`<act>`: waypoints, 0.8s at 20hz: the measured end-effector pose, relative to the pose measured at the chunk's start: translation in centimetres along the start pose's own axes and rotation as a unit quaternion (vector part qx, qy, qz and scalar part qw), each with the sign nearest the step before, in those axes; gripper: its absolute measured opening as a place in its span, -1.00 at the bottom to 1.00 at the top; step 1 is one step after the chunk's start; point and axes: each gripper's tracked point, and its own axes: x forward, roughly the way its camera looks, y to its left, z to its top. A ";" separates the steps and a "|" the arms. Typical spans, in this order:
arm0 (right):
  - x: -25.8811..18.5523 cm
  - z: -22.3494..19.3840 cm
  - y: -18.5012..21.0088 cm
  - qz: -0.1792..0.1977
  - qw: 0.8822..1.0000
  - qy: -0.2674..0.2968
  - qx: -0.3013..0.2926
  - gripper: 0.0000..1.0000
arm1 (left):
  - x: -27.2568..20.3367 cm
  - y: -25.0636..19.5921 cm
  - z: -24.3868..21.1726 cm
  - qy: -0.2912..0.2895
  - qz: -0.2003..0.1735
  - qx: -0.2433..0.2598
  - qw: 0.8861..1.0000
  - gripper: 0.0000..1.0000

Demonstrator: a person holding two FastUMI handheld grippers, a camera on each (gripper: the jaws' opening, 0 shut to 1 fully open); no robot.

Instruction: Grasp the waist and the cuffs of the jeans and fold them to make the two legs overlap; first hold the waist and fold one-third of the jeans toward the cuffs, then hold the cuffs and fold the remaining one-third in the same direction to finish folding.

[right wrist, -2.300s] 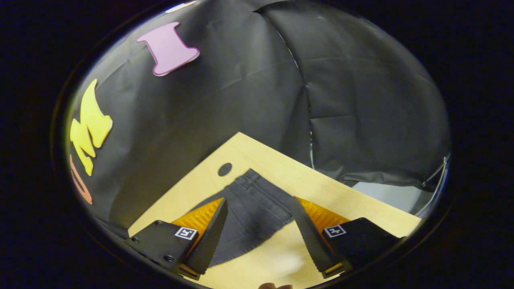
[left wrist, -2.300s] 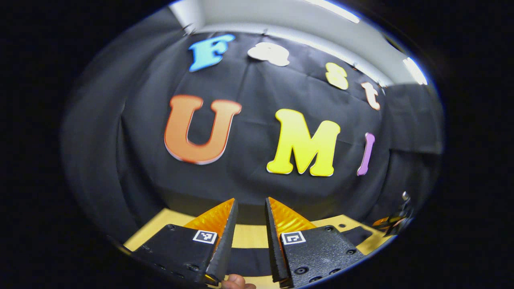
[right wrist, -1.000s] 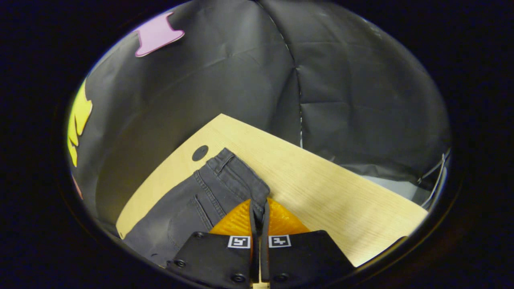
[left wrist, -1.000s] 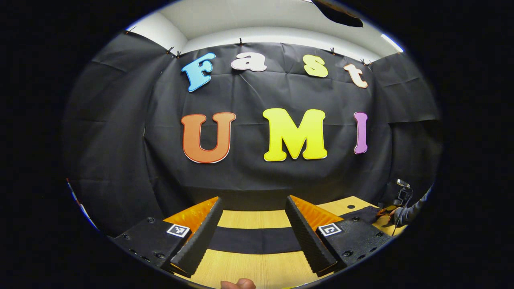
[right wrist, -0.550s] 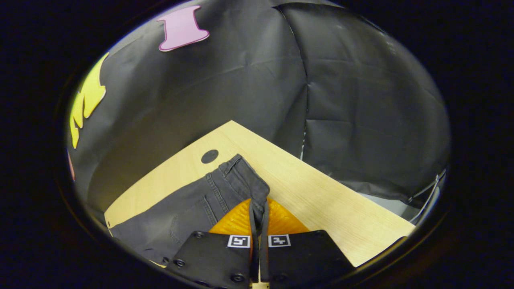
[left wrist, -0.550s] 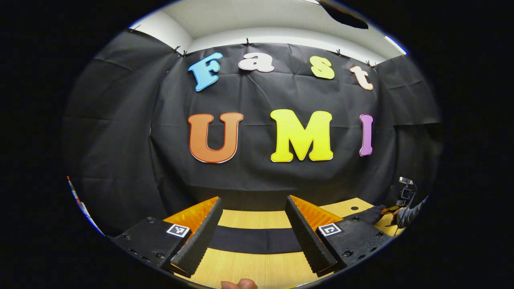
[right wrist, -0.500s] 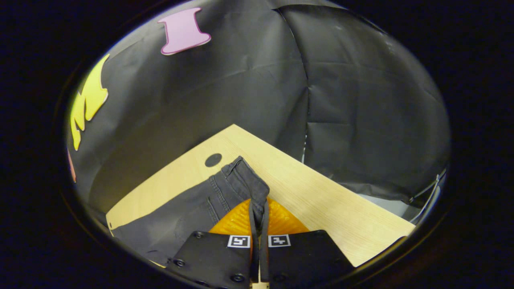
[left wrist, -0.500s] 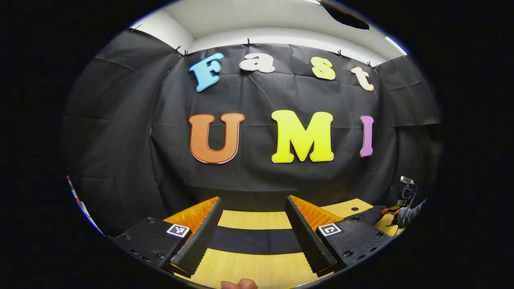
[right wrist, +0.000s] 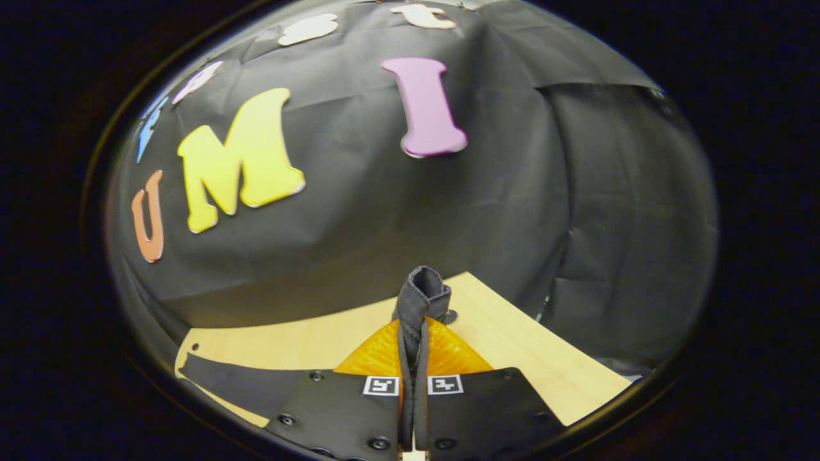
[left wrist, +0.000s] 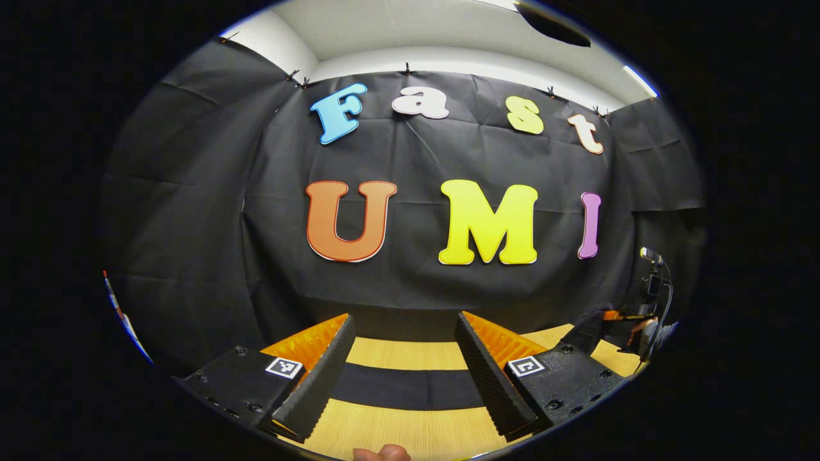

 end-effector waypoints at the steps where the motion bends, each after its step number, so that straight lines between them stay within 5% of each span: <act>1: -1.6 1.1 1.5 0.016 1.000 -0.011 -0.005 -0.96 | 0.0 0.3 0.0 -0.001 0.002 -0.002 1.000 1.00; 3: -3.3 1.6 4.5 0.045 0.999 -0.023 -0.010 -0.96 | -0.1 1.0 0.0 0.000 0.008 -0.007 1.000 0.89; 7: -4.8 1.4 10.8 0.098 0.994 -0.034 -0.016 -1.00 | -0.8 2.9 0.0 0.003 0.027 -0.005 1.000 1.00; 16: -6.7 -8.7 27.1 0.206 0.976 0.019 -0.060 -0.97 | -2.2 6.9 -1.0 0.014 0.065 -0.007 0.998 1.00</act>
